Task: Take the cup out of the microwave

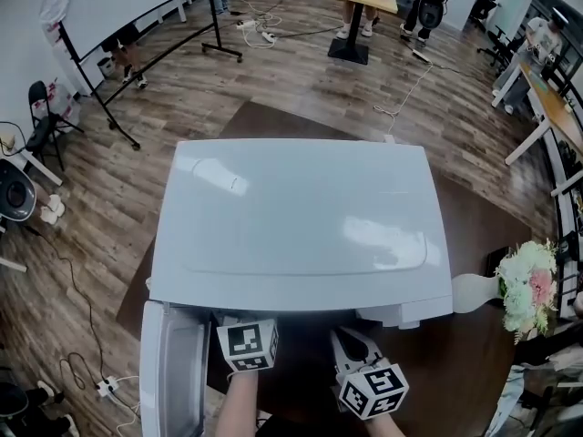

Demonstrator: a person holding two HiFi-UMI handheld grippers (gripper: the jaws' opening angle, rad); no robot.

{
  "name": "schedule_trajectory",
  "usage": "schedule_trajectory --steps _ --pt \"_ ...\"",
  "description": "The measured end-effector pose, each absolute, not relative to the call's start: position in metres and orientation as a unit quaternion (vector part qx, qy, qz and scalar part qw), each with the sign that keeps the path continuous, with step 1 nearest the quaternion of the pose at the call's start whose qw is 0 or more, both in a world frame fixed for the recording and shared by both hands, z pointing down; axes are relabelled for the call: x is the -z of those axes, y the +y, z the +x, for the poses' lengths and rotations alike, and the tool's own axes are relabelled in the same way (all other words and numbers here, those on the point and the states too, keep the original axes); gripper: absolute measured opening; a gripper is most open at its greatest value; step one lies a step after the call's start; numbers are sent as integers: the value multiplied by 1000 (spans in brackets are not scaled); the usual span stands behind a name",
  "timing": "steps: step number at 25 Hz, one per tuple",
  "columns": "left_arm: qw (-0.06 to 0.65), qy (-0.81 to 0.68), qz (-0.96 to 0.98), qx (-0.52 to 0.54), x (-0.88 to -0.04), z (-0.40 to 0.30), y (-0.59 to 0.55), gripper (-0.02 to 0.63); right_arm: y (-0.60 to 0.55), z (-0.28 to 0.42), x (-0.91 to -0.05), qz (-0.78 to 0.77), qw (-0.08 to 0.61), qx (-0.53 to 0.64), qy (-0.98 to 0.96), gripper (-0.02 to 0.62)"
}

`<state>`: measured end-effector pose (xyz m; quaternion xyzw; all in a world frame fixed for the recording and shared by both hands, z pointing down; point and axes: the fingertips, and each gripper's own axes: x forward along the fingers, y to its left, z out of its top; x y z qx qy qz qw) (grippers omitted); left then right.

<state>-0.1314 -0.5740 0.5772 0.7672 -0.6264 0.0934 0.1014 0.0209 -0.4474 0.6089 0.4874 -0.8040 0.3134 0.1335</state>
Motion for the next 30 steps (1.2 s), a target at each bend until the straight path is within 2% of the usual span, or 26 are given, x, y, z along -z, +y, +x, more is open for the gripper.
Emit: schedule_trajectory --steps 12,30 --pt "134 -612 778 -57 -568 -120 -550 512 -438 30 -598 495 136 -299 -804 -5" --pt "132 -602 786 -36 -532 -118 -485 512 -395 40 -571 508 122 -282 -804 -5"
